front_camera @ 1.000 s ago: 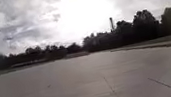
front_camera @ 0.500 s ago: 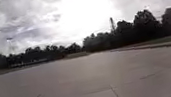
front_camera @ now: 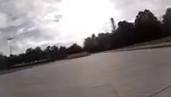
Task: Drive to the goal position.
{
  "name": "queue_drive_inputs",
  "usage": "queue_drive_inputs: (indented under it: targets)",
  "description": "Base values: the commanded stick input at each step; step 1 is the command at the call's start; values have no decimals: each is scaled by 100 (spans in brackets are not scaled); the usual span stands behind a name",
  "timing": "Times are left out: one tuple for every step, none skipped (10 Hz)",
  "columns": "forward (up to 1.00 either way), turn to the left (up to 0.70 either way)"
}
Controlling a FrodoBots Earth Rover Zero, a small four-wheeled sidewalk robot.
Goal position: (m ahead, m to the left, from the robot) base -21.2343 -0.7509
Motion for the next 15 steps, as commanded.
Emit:
queue_drive_inputs:
  targets:
    - [100,0]
    - [100,0]
    - [100,0]
    - [100,0]
    - [100,0]
    - [100,27]
    - [100,39]
    - [100,40]
    - [100,31]
    - [100,0]
    - [100,0]
    - [100,0]
    - [100,0]
    - [100,0]
    - [100,0]
